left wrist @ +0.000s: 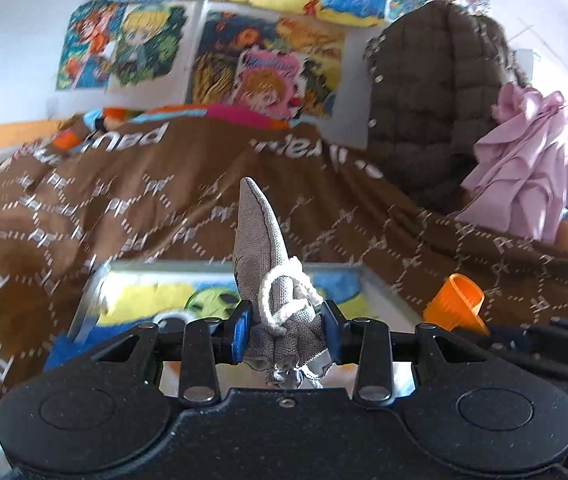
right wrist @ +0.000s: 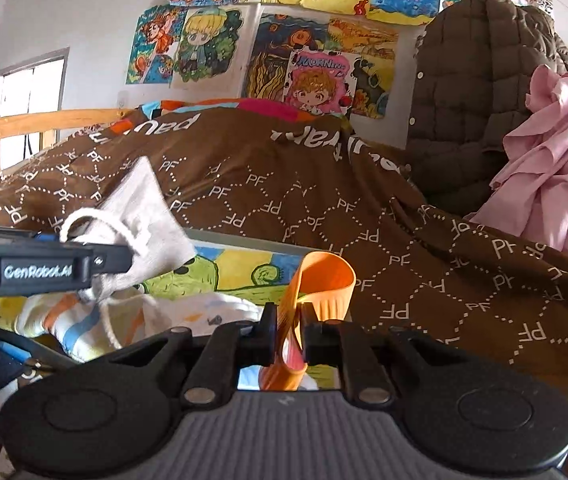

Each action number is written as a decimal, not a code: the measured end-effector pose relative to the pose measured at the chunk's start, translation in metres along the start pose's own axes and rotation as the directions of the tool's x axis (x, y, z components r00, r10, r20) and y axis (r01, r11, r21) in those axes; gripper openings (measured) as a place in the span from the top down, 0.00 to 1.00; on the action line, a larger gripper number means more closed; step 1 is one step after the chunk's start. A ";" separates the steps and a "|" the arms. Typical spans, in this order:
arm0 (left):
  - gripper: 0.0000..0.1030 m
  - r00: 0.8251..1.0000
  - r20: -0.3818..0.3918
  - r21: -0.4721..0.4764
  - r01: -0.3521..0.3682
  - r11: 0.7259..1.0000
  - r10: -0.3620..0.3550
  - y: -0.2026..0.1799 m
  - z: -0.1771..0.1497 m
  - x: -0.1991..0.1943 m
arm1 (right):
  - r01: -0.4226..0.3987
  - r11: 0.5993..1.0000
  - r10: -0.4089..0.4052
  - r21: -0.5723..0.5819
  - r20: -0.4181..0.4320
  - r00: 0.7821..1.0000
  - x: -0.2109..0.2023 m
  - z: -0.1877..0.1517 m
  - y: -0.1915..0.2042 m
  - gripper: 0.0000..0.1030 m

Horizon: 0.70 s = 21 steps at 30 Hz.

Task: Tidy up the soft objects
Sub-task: 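Carry the pouch with the left tool over the tray while the right tool carries the band there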

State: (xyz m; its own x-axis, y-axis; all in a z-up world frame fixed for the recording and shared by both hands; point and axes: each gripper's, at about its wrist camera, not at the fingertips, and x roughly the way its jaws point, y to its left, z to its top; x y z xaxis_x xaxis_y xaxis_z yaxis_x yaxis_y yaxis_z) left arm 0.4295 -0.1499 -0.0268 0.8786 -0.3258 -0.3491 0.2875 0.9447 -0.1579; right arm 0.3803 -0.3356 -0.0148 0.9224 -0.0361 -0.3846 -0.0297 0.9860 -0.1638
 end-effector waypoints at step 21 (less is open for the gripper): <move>0.58 0.988 -0.132 -0.005 -0.075 0.997 0.073 0.011 -0.024 0.002 | -0.043 0.999 0.043 -0.027 -0.004 0.999 0.005 -0.002 0.005 0.66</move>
State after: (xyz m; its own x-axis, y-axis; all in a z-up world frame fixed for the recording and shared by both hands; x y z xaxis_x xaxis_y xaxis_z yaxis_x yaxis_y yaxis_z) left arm 0.4255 -0.1412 -0.0520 0.8392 -0.2577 -0.4789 0.2193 0.9662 -0.1356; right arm 0.3838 -0.3312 -0.0195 0.9186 0.0055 -0.3952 -0.0797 0.9820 -0.1714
